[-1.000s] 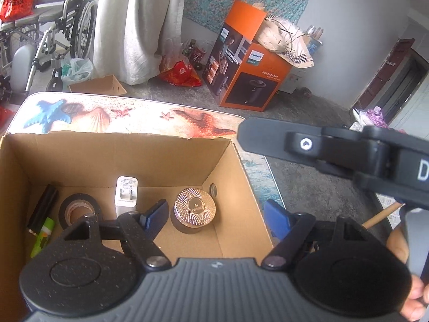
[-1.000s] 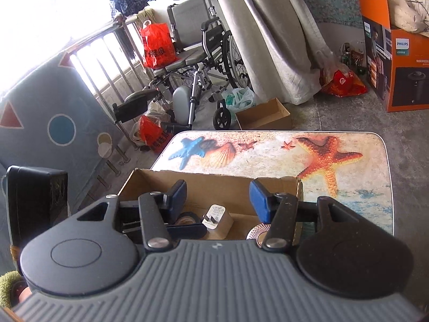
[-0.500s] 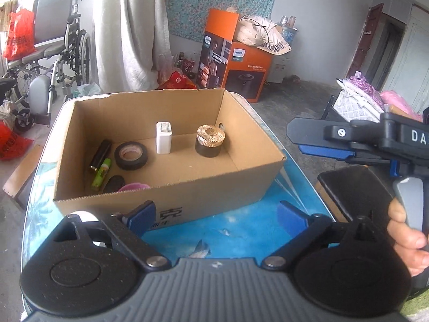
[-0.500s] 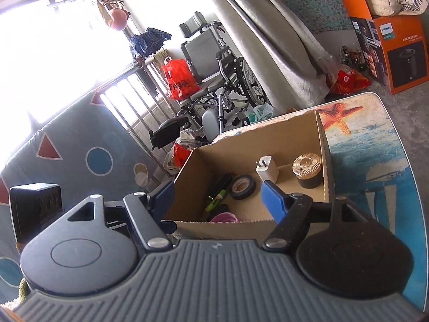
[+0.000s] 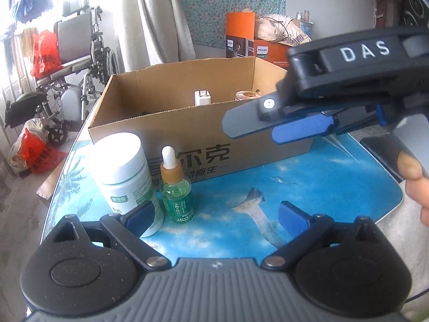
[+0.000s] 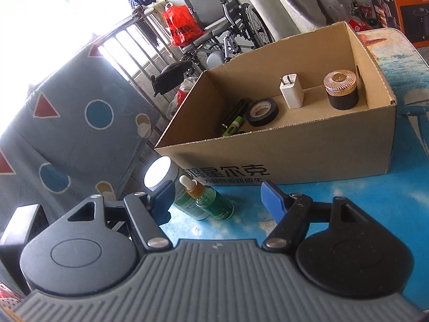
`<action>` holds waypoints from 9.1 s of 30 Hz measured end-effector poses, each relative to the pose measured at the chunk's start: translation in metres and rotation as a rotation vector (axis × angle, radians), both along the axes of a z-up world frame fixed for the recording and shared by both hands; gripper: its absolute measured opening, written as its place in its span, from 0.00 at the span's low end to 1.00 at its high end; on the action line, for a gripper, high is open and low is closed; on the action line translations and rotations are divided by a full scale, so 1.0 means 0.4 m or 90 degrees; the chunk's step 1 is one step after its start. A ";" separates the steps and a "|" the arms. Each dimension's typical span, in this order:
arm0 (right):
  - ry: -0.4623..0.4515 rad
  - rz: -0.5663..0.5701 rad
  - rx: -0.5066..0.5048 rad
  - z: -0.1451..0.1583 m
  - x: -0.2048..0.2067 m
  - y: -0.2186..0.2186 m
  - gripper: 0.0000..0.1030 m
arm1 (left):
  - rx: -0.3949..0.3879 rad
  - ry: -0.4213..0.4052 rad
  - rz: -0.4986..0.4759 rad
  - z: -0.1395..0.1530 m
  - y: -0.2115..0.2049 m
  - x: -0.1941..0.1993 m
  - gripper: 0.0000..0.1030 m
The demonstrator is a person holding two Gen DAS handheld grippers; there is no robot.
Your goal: Organize rigid objects
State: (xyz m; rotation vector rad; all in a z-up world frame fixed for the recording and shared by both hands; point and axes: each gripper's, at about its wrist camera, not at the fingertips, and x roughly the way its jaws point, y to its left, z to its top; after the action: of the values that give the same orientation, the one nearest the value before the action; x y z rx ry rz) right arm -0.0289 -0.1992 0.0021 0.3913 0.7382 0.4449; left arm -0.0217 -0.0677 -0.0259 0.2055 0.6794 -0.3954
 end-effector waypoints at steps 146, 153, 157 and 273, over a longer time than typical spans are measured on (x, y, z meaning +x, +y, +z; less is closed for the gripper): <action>0.095 0.035 0.097 0.036 0.171 0.107 0.71 | -0.046 0.014 0.092 0.066 0.169 0.097 0.97; 0.123 0.039 0.087 -0.010 0.222 0.171 0.67 | -0.048 0.053 0.105 0.017 0.168 0.125 0.84; 0.131 0.040 0.084 -0.023 0.237 0.186 0.56 | -0.044 0.058 0.106 0.012 0.165 0.132 0.71; -0.031 -0.219 -0.184 0.091 -0.121 -0.242 0.99 | -0.118 0.121 -0.023 -0.005 0.036 0.079 1.00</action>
State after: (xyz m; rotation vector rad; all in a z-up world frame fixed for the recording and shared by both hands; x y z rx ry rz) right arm -0.0773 -0.2961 0.0384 0.2272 0.6601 0.0214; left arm 0.0099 -0.0534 -0.0278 0.0042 0.8223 -0.5140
